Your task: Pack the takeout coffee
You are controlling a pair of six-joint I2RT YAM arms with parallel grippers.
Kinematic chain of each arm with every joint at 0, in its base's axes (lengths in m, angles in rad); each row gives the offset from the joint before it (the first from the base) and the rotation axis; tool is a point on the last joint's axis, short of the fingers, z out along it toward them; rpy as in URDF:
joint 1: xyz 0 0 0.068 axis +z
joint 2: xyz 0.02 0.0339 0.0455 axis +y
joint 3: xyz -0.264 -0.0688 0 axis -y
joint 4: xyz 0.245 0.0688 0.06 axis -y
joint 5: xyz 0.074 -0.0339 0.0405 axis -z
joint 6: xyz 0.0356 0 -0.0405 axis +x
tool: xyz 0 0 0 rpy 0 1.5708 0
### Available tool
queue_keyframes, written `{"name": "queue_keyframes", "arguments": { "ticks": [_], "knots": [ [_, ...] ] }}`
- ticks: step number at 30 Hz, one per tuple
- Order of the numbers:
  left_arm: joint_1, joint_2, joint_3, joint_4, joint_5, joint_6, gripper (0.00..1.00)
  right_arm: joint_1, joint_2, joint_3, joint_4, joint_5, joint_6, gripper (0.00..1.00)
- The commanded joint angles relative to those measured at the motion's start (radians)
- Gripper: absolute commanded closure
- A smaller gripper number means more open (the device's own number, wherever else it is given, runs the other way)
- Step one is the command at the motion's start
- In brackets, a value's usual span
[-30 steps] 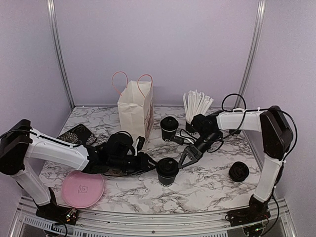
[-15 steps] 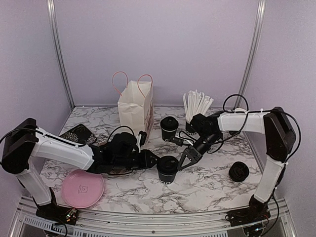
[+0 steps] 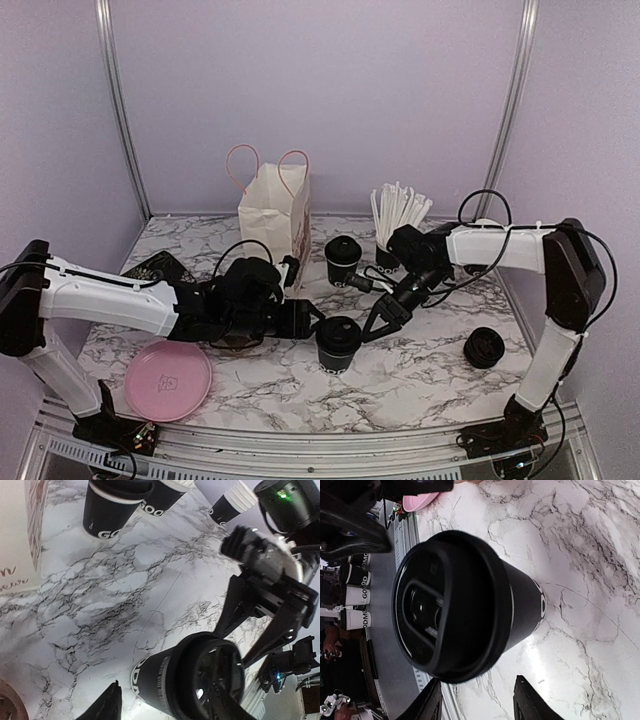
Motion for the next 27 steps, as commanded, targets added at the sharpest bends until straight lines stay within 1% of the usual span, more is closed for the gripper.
{"name": "queue_keyframes", "arguments": {
  "ticks": [1,4,8,11,13,16,20,27],
  "knots": [
    [-0.008,-0.093,0.083,-0.069,-0.036,0.057,0.36,-0.026,-0.046,0.015,0.019,0.018,-0.024,0.52],
    [-0.008,-0.127,0.084,-0.103,-0.046,0.032,0.33,-0.051,-0.066,0.017,0.009,-0.012,-0.029,0.51],
    [-0.008,-0.154,0.010,-0.132,-0.032,-0.100,0.35,-0.075,-0.072,0.014,0.018,-0.016,-0.026,0.52],
    [-0.008,-0.155,-0.068,-0.065,0.045,-0.192,0.39,-0.080,-0.045,0.028,0.021,-0.012,-0.023,0.54],
    [-0.010,-0.135,-0.101,-0.008,0.121,-0.233,0.41,-0.080,-0.019,0.047,0.021,-0.021,-0.022,0.56],
    [-0.011,-0.092,-0.120,0.056,0.198,-0.258,0.42,-0.080,0.024,0.074,0.010,-0.039,-0.025,0.57],
    [-0.013,-0.064,-0.119,0.079,0.200,-0.250,0.41,-0.072,0.057,0.097,-0.015,-0.065,-0.039,0.57],
    [-0.013,-0.023,-0.108,0.119,0.233,-0.255,0.41,-0.054,0.074,0.099,-0.013,-0.067,-0.041,0.56]
  ]
}}
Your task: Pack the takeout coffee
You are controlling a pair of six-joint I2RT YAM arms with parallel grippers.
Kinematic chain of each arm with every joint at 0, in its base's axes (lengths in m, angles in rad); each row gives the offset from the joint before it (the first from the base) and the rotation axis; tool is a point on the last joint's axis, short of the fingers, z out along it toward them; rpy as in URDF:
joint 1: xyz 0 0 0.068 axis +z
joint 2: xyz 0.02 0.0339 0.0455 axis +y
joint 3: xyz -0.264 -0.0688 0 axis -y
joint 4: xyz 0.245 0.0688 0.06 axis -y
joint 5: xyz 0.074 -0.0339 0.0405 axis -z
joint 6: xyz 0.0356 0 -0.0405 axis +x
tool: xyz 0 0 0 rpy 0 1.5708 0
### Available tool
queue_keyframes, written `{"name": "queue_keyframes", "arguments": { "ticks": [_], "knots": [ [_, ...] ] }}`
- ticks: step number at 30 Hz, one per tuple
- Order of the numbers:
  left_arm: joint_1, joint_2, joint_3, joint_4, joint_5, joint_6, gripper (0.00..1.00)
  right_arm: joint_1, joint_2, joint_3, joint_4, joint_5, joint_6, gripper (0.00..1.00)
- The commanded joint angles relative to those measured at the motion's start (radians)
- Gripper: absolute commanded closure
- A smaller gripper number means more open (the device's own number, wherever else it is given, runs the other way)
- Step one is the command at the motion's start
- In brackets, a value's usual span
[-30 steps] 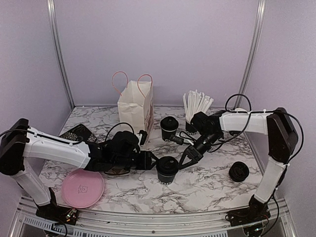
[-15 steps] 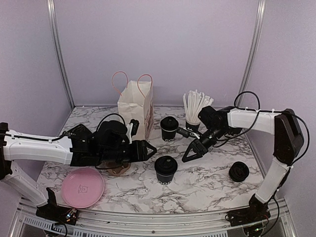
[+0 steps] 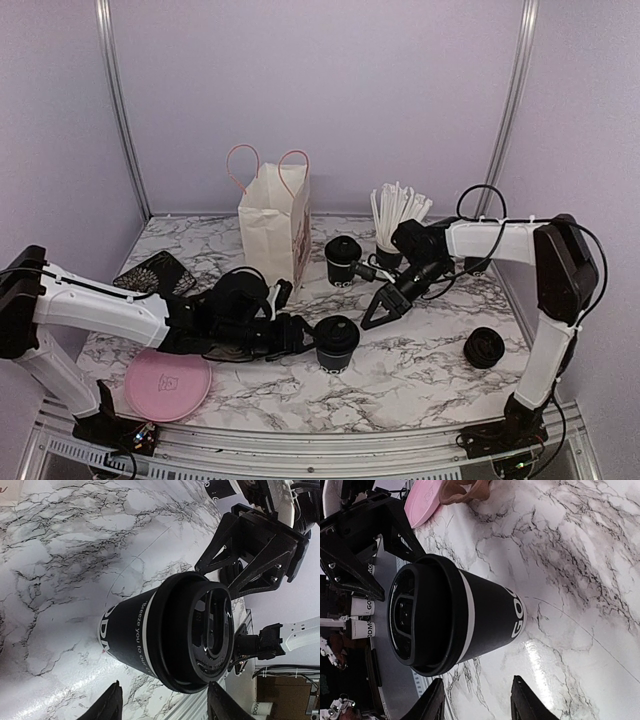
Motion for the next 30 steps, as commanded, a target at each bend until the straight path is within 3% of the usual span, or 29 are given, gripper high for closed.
{"name": "queue_keyframes", "arguments": {
  "ticks": [1,17,27,30],
  "knots": [
    [-0.004,0.039,0.013,0.054,0.036,-0.009,0.42,0.018,0.016,0.039,-0.010,-0.027,-0.019,0.56],
    [0.081,0.044,0.025,0.043,0.044,0.081,0.41,0.106,-0.061,-0.052,-0.009,-0.048,-0.047,0.53],
    [0.096,-0.010,0.010,0.008,0.025,0.083,0.39,0.102,-0.132,-0.095,-0.008,0.011,-0.067,0.52],
    [0.090,-0.023,0.010,0.013,0.033,0.059,0.39,0.049,-0.142,-0.086,0.000,0.016,-0.051,0.54]
  ]
}}
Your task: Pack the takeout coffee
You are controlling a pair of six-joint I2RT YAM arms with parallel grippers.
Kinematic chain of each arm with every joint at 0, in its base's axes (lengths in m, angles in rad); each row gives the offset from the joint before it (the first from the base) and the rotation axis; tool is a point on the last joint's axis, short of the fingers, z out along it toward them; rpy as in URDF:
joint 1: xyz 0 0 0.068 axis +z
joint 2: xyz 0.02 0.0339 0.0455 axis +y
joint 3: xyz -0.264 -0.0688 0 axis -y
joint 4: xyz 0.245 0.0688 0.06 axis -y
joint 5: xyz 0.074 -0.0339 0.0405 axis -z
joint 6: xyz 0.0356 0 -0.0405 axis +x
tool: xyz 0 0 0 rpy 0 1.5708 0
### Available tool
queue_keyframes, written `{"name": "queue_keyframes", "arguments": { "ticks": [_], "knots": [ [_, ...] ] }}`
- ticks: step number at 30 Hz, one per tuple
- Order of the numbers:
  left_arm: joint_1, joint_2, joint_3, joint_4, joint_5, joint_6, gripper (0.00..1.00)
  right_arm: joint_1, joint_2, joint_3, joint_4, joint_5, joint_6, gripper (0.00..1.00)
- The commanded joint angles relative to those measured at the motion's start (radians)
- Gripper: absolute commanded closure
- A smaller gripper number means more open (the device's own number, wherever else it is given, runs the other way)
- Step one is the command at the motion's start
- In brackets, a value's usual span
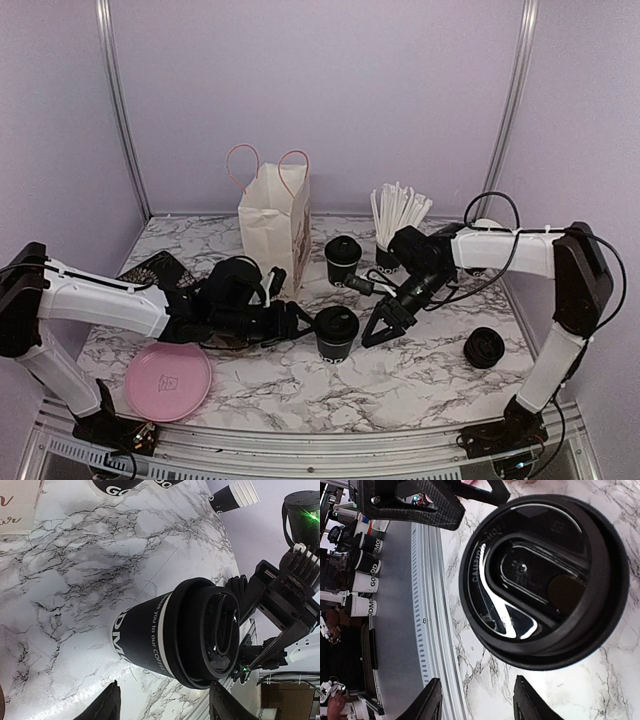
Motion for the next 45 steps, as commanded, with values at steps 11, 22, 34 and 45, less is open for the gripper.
{"name": "queue_keyframes", "arguments": {
  "ticks": [11,22,34,45],
  "knots": [
    [-0.013,0.008,0.030,0.027,0.034,-0.034,0.49,-0.152,0.097,0.138,0.034,-0.028,0.075,0.59],
    [-0.014,0.048,0.052,0.041,0.046,-0.028,0.49,-0.121,0.187,0.220,-0.005,-0.057,0.060,0.55],
    [-0.008,0.131,0.054,0.040,0.079,-0.019,0.53,-0.061,0.265,0.267,-0.035,-0.072,0.041,0.55],
    [0.044,0.231,-0.074,-0.010,0.122,-0.121,0.61,-0.041,0.338,0.145,0.040,0.063,0.114,0.60]
  ]
}}
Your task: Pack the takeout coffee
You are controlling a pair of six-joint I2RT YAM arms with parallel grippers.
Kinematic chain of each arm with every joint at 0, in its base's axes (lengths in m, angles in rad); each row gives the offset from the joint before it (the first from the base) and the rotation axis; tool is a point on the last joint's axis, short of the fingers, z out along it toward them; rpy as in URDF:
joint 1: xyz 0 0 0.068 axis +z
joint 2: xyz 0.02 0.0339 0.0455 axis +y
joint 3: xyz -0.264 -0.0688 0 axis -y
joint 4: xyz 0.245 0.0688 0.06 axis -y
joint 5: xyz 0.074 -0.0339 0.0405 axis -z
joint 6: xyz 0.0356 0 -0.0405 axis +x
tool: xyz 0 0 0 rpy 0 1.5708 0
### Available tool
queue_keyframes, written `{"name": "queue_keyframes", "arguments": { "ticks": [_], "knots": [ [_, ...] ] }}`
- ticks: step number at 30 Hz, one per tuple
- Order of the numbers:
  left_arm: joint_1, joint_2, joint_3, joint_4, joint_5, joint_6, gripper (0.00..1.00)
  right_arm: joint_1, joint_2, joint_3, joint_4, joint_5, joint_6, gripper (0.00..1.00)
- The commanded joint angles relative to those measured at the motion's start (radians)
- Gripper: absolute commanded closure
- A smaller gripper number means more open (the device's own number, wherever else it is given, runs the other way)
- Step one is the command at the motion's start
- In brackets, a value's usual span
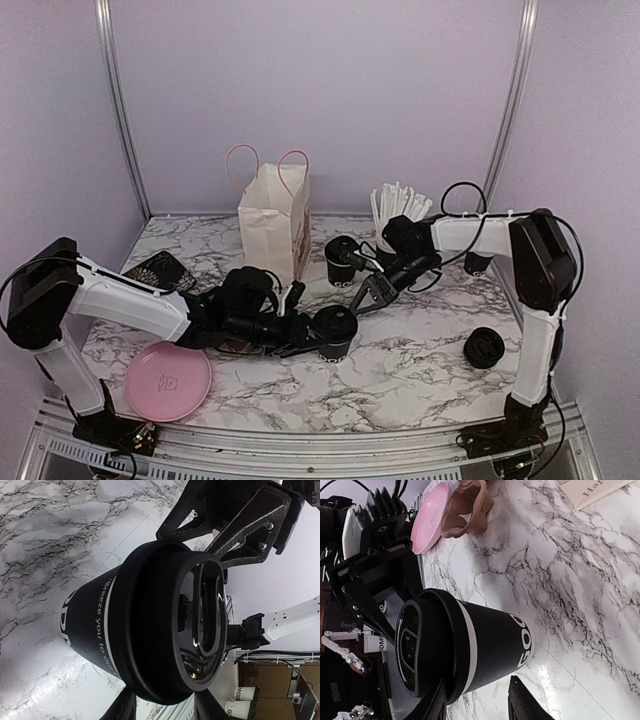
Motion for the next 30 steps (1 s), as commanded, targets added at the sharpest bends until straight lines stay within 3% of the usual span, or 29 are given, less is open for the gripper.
{"name": "queue_keyframes", "arguments": {
  "ticks": [1,13,21,30],
  "knots": [
    [0.046,0.115,-0.105,-0.136,-0.063,-0.076,0.61,0.059,0.083,-0.098,0.017,0.160,0.043,0.60],
    [0.047,0.102,-0.066,-0.226,-0.133,-0.043,0.68,0.059,-0.025,-0.135,0.040,0.318,0.049,0.61],
    [0.046,0.011,0.002,-0.338,-0.206,0.059,0.78,0.059,-0.140,-0.202,0.068,0.337,0.031,0.60],
    [0.048,0.072,0.012,-0.328,-0.191,0.067,0.85,0.071,-0.136,-0.190,0.059,0.308,0.002,0.60]
  ]
}}
